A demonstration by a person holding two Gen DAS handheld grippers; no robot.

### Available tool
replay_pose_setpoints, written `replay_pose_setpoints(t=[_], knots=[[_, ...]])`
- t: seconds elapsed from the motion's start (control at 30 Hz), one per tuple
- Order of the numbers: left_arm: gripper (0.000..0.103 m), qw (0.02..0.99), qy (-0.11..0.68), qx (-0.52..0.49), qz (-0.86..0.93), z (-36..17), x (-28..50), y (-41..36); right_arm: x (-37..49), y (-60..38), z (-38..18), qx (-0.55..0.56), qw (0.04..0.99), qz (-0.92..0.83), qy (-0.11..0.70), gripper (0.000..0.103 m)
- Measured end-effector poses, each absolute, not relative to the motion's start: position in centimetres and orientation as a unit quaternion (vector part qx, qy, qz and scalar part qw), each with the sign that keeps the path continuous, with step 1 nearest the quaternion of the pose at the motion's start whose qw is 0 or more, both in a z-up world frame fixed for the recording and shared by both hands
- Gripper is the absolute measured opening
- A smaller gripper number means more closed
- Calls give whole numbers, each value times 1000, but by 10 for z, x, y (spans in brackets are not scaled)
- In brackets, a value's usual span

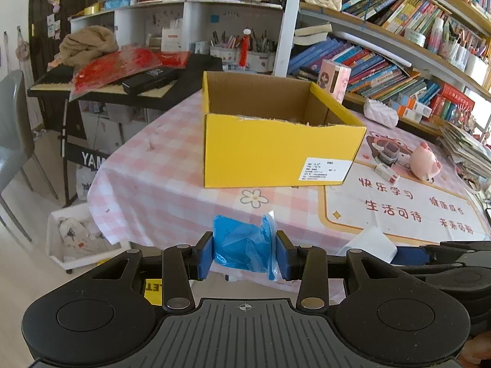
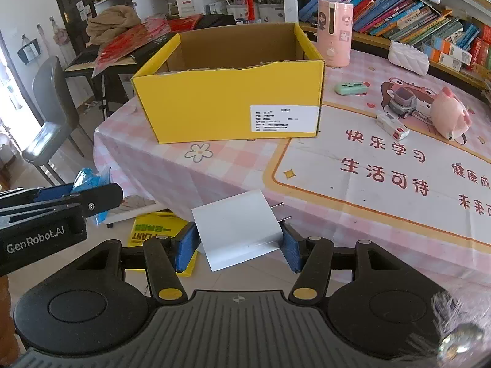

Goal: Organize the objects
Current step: 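Carry the blue bag and white charger toward the yellow box with both tools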

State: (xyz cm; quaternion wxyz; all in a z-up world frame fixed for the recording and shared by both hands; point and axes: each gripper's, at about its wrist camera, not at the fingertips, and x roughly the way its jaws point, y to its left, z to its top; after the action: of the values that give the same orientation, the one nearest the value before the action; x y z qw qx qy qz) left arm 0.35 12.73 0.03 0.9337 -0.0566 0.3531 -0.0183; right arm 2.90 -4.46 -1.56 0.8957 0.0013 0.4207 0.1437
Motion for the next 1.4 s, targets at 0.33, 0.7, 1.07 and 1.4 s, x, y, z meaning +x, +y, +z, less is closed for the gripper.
replay_pose_setpoints(t=[0.33, 0.7, 1.07, 1.4], knots=[[39, 937, 344, -55, -27, 3, 4, 133, 29, -35, -12, -6, 898, 138, 417, 55], [39, 938, 341, -52, -35, 4, 6, 129, 30, -36, -11, -8, 900, 137, 415, 55], [39, 934, 352, -45, -38, 0, 17, 117, 35, -42, -13, -10, 899, 139, 416, 55], [39, 944, 329, -31, -20, 12, 37, 106, 61, -51, -3, -7, 906, 148, 395, 55]])
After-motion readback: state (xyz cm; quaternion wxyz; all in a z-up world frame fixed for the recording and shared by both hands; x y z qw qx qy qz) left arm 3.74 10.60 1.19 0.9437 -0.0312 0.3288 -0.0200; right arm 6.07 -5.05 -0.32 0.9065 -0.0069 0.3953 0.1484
